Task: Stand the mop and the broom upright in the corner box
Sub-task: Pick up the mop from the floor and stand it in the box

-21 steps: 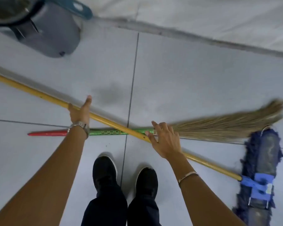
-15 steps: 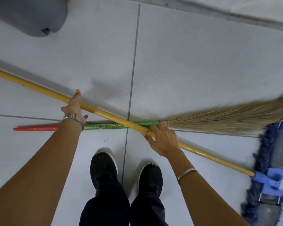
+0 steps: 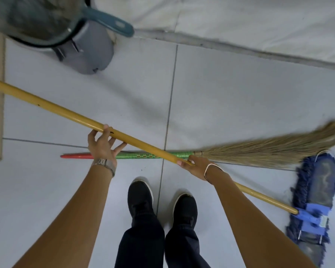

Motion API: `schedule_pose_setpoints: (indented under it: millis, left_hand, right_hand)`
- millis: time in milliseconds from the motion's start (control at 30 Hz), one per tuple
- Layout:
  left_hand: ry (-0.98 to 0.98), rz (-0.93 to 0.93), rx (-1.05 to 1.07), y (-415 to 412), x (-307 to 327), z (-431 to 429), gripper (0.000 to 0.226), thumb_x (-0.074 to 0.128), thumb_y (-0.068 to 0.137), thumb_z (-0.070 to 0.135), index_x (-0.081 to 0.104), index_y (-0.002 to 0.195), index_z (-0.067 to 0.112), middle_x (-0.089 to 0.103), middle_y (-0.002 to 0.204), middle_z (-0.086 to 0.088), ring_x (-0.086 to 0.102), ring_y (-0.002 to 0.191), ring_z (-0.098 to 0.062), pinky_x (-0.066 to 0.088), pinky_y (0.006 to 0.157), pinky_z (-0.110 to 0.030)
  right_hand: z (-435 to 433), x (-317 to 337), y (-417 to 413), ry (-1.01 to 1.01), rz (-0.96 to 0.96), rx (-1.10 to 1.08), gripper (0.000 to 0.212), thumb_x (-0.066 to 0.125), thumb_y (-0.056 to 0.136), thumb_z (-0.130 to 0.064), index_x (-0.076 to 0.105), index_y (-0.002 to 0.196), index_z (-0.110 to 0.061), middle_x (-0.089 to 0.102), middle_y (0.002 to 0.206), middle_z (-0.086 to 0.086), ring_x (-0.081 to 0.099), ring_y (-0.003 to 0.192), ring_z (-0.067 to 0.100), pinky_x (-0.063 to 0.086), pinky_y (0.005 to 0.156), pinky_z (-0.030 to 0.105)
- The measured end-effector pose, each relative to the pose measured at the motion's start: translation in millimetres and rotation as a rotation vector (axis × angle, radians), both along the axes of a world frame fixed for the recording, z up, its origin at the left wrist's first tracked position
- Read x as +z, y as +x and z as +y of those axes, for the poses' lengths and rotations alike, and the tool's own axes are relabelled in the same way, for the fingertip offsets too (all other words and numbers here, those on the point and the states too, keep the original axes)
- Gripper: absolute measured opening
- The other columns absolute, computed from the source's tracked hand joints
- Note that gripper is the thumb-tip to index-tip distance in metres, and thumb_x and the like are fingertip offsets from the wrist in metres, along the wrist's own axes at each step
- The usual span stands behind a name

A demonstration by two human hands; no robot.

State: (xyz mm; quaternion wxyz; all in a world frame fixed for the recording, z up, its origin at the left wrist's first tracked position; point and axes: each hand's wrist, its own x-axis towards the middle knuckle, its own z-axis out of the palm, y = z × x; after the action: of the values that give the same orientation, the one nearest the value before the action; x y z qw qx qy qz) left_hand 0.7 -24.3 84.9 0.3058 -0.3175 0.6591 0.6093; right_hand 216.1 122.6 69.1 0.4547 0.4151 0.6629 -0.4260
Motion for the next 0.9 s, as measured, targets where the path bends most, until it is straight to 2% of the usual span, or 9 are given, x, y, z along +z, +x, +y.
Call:
schedule_pose_setpoints:
  millis: [167, 267, 300, 433, 533, 600, 700, 767, 900]
  left_hand:
    - [0.116, 0.197, -0.097, 0.9, 114.5, 17.4, 0.032, 0.06, 0.085, 0.022, 0.045, 0.114, 0.023, 0.062, 0.099, -0.002, 0.064, 0.096, -0.023, 0.057, 0.068, -0.049]
    - [0.156, 0.309, -0.117, -9.4, 208.1, 41.5, 0.034, 0.061, 0.085, 0.021, 0.046, 0.116, 0.02, 0.063, 0.096, -0.002, 0.067, 0.087, -0.02, 0.059, 0.064, -0.046]
    - [0.16, 0.336, -0.138, -12.6, 229.7, 47.8, 0.032, 0.061, 0.085, 0.02, 0.047, 0.114, 0.02, 0.062, 0.098, -0.005, 0.068, 0.085, -0.02, 0.059, 0.062, -0.045]
    - [0.281, 0.482, -0.237, -40.6, 367.2, 80.6, 0.023, 0.06, 0.085, 0.014, 0.049, 0.105, 0.02, 0.059, 0.094, -0.008, 0.065, 0.081, -0.024, 0.06, 0.055, -0.04]
    - [0.377, 0.592, -0.317, -60.3, 488.8, 101.3, 0.024, 0.06, 0.084, 0.014, 0.05, 0.104, 0.021, 0.058, 0.09, -0.006, 0.063, 0.073, -0.021, 0.057, 0.046, -0.033]
    - [0.418, 0.66, -0.396, -69.6, 560.0, 110.8, 0.023, 0.062, 0.083, 0.017, 0.052, 0.102, 0.025, 0.059, 0.092, -0.006, 0.065, 0.076, -0.023, 0.055, 0.048, -0.032]
    - [0.474, 0.785, -0.504, -70.5, 662.7, 114.9, 0.026, 0.064, 0.082, 0.019, 0.052, 0.105, 0.024, 0.06, 0.096, -0.008, 0.067, 0.08, -0.025, 0.056, 0.055, -0.038]
    - [0.494, 0.868, -0.552, -64.7, 720.0, 113.5, 0.029, 0.064, 0.081, 0.02, 0.051, 0.106, 0.024, 0.06, 0.094, -0.006, 0.067, 0.081, -0.026, 0.056, 0.052, -0.037]
    - [0.512, 1.015, -0.612, -43.8, 805.7, 95.8, 0.028, 0.066, 0.079, 0.022, 0.051, 0.103, 0.027, 0.06, 0.089, -0.002, 0.068, 0.084, -0.029, 0.056, 0.05, -0.039]
  right_hand:
    - [17.8, 94.7, -9.8, -0.057, 0.026, -0.073, 0.075, 0.028, 0.081, -0.07, 0.04, 0.13, -0.014, 0.049, 0.13, 0.01, 0.048, 0.117, 0.031, 0.037, 0.096, 0.04]
    - [32.2, 176.9, -24.0, -0.029, 0.079, -0.092, 0.068, 0.025, 0.074, -0.076, 0.047, 0.102, -0.017, 0.054, 0.092, 0.002, 0.052, 0.095, 0.027, 0.038, 0.081, 0.037]
    - [34.2, 192.4, -26.7, -0.03, 0.094, -0.102, 0.063, 0.025, 0.075, -0.075, 0.046, 0.096, -0.019, 0.053, 0.089, 0.002, 0.051, 0.092, 0.027, 0.037, 0.08, 0.037]
    - [52.3, 311.7, -48.4, 0.056, 0.192, -0.141, 0.052, 0.025, 0.078, -0.074, 0.047, 0.093, -0.028, 0.056, 0.108, 0.008, 0.052, 0.099, 0.028, 0.039, 0.089, 0.04]
    - [58.1, 416.4, -68.6, 0.141, 0.304, -0.153, 0.05, 0.023, 0.072, -0.08, 0.046, 0.076, -0.036, 0.057, 0.098, 0.003, 0.054, 0.098, 0.028, 0.04, 0.089, 0.042]
    - [59.2, 469.9, -79.0, 0.172, 0.396, -0.197, 0.051, 0.024, 0.066, -0.084, 0.045, 0.066, -0.038, 0.056, 0.089, 0.001, 0.054, 0.094, 0.027, 0.042, 0.087, 0.043]
    - [52.9, 550.6, -87.6, 0.169, 0.559, -0.271, 0.057, 0.026, 0.059, -0.089, 0.05, 0.074, -0.039, 0.06, 0.104, 0.008, 0.056, 0.1, 0.028, 0.044, 0.095, 0.05]
    - [45.9, 590.4, -91.0, 0.166, 0.674, -0.319, 0.073, 0.027, 0.063, -0.085, 0.054, 0.093, -0.024, 0.059, 0.111, 0.012, 0.056, 0.104, 0.03, 0.043, 0.097, 0.052]
    - [28.0, 642.8, -92.2, 0.164, 0.87, -0.387, 0.098, 0.03, 0.056, -0.09, 0.051, 0.108, -0.01, 0.058, 0.094, 0.008, 0.059, 0.092, 0.026, 0.045, 0.096, 0.055]
